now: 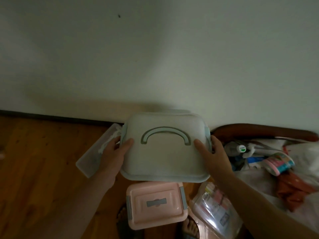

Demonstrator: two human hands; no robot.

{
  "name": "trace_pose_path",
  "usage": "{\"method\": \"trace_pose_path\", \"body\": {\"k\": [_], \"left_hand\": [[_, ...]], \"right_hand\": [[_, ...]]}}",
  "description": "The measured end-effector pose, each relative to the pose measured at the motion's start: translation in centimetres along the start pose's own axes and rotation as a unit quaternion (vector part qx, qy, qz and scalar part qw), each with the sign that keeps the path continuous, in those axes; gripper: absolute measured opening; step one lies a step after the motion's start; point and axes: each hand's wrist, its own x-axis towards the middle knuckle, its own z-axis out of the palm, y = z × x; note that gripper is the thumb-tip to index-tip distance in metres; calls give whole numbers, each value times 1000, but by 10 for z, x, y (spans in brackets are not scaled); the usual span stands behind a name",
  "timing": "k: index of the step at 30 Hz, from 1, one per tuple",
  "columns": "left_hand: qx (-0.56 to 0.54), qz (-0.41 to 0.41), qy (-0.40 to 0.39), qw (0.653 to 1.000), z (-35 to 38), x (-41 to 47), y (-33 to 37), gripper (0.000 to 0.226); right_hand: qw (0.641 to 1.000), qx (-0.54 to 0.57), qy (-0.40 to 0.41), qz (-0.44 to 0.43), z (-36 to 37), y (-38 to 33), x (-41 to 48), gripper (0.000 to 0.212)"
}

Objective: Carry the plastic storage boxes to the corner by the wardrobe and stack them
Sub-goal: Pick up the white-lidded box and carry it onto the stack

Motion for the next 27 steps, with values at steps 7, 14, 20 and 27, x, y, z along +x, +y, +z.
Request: {"method": "trace_pose_path", "body": {"k": [7,14,20,27], "left_hand": [[-13,13,49,999,-24,-52,44,65],[-23,39,76,996,-55,-105,92,60],[-55,45,102,992,-74,-144,113,61],[-103,46,154,982,-96,-204,123,60]], "right_hand": [[998,-43,3,-38,-15,-55,-42,84],[994,-68,-10,-81,-29,-110,-89,82],[990,-85,-23,-109,-34,-140,-119,81],[979,-111,-69,-155,-39,-171,-156,85]]}}
